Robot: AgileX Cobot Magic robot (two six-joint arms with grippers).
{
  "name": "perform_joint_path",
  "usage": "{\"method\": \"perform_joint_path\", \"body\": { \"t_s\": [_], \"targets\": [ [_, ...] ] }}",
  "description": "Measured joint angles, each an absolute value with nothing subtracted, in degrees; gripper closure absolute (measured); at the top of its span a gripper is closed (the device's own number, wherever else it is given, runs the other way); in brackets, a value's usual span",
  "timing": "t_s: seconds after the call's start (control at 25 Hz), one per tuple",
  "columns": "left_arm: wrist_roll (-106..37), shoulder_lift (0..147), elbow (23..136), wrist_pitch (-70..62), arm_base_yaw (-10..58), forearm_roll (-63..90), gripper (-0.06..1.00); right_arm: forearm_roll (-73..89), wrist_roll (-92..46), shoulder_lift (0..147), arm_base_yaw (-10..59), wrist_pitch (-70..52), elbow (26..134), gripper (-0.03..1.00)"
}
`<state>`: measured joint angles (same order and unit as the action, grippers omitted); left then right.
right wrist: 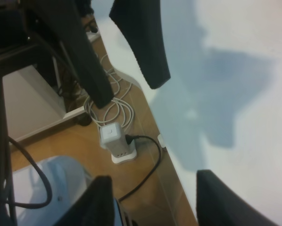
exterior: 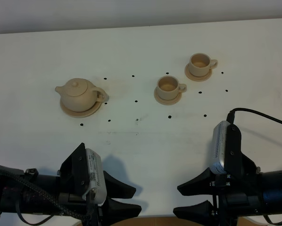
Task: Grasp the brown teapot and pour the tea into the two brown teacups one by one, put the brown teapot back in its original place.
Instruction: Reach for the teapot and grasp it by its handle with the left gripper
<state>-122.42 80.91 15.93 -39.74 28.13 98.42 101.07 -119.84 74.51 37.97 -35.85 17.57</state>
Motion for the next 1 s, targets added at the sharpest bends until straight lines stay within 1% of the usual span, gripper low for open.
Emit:
{"method": "perform_joint_path", "body": {
  "t_s": [0.48, 0.72, 0.88, 1.0],
  "targets": [
    [-122.4, 80.9, 15.9, -39.9, 28.1, 98.4, 0.53, 101.1, -119.8, 74.5, 38.0, -35.8, 17.6, 0.57],
    [-122.3, 80.3, 15.9, -43.2, 28.1, 99.7, 0.53, 101.1, -119.8, 74.5, 38.0, -35.8, 17.6, 0.57],
    [-118.5, 78.0, 17.0, -43.4, 28.1, 99.9, 0.53, 101.1, -119.8, 74.5, 38.0, -35.8, 17.6, 0.57],
    [-113.2, 74.8, 18.5, -40.0, 28.1, 98.4, 0.53, 101.1, -119.8, 74.5, 38.0, -35.8, 17.6, 0.57]
  ]
}}
